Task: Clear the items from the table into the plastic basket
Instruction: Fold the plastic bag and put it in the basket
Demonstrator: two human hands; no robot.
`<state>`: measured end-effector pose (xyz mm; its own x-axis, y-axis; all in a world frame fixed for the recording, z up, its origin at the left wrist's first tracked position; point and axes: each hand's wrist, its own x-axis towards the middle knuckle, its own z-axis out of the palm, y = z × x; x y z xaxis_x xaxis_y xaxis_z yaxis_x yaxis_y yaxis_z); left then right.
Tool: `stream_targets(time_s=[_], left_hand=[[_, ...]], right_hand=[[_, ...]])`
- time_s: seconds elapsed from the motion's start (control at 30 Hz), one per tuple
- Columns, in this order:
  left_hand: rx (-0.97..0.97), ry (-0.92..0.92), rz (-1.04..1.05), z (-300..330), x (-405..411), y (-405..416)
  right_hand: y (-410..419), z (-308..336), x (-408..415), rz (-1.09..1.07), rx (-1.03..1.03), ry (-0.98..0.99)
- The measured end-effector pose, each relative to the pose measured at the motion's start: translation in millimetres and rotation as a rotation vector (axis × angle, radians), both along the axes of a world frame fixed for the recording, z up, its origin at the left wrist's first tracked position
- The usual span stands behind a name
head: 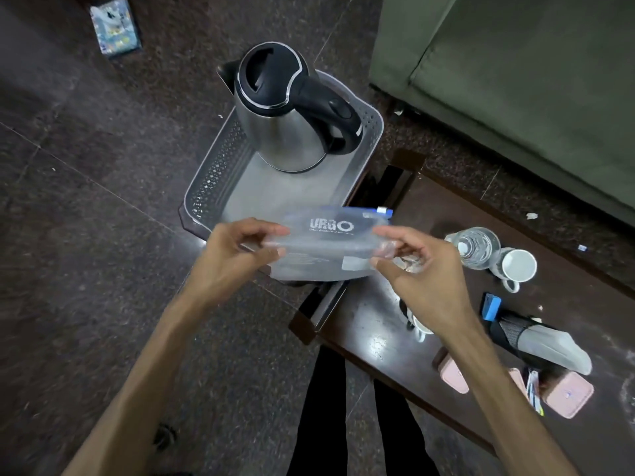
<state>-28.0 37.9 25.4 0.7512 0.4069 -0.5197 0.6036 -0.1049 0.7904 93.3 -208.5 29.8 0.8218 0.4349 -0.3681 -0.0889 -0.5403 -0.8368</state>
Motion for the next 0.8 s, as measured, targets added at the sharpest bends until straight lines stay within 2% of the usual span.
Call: stream_targets(time_s=[0.07,0.13,0.2,0.3,0.4,0.47,0.57,0.67,0.73,0.8], left_hand=[[0.168,-0.020,-0.063,6.1,0.2,10.9],[0.297,-0.079,-0.070,9.5,0.3,24.0],[0.311,-0.122,-0.034,8.5,3.6,36.9],[0.363,-0.086,0.050,-11.2,15.9,56.6],[0.507,-0.009,0.071,-43.7,32.5,80.4],[0.530,0.060,0.057,-59.9,40.7,91.5],[0.623,0.115,-0.033,-71.8,41.4,90.5],[0.816,0.030,-0.169,-77.1,32.6,73.4],[0.939,0.000,-0.248,-82.2,25.6,61.5],[0.966,0.003,-0.289,-87.5,20.4,54.0]], right_hand=[[10.1,0.6,-0.5,0.086,-0.097,-0.197],[23.6,-1.0,0.4,0.110,-0.125,-0.258],[42.7,-4.1,2.9,0.089,-0.096,-0.183],[81.0,-24.5,5.8,0.066,-0.078,-0.024],[120.4,-53.7,8.5,0.035,-0.135,0.038],[139.3,-70.3,10.4,0.033,-0.214,0.052],[154.4,-84.9,9.5,0.131,-0.390,-0.033],[159.8,-84.1,2.8,0.265,-0.537,-0.223],[160.1,-80.1,-4.6,0.277,-0.469,-0.428],[161.6,-77.5,-12.4,0.350,-0.309,-0.540]])
